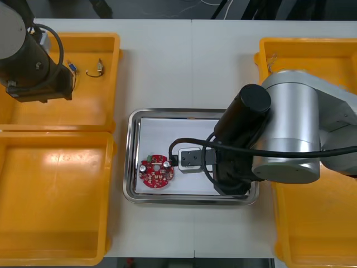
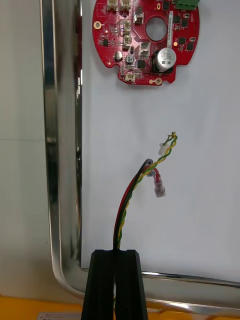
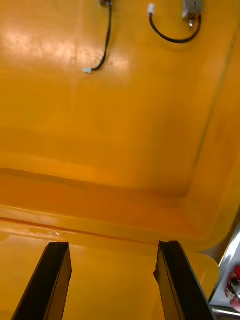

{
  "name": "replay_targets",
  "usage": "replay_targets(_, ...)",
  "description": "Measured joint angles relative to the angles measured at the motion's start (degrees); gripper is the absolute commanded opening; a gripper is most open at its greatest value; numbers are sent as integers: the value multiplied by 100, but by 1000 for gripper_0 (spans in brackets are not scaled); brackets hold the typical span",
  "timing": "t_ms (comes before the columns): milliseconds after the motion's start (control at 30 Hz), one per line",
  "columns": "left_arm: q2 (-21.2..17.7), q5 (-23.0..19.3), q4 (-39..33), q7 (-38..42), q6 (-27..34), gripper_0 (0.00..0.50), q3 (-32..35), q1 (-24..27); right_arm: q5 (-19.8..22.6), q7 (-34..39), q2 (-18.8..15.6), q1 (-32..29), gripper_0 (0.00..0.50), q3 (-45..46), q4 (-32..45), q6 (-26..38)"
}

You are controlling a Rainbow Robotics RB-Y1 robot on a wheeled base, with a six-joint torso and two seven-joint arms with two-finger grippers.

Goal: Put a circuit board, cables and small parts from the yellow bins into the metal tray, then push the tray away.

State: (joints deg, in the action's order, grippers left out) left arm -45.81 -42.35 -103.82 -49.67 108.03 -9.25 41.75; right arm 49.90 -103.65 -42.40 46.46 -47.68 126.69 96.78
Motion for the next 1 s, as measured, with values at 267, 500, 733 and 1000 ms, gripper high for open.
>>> replay_targets(267,-38,-56,772,-368,-754,500,160,37,-399,0,2,1,0,-640,-479,-542)
replay_targets(500,-38,-255,1724,-567,-994,500,160,315,-454,0,10,1,0,-908,-905,-1005)
replay_targets(733,-29,-229,2607,-567,-1130,500,160,699,-537,0,128,-36,0,-935,-1192,-1356)
replay_targets(1000,179,-65,3730,-567,-1709,500,160,1196,-730,0,165,-253,0,-935,-1228,-1538)
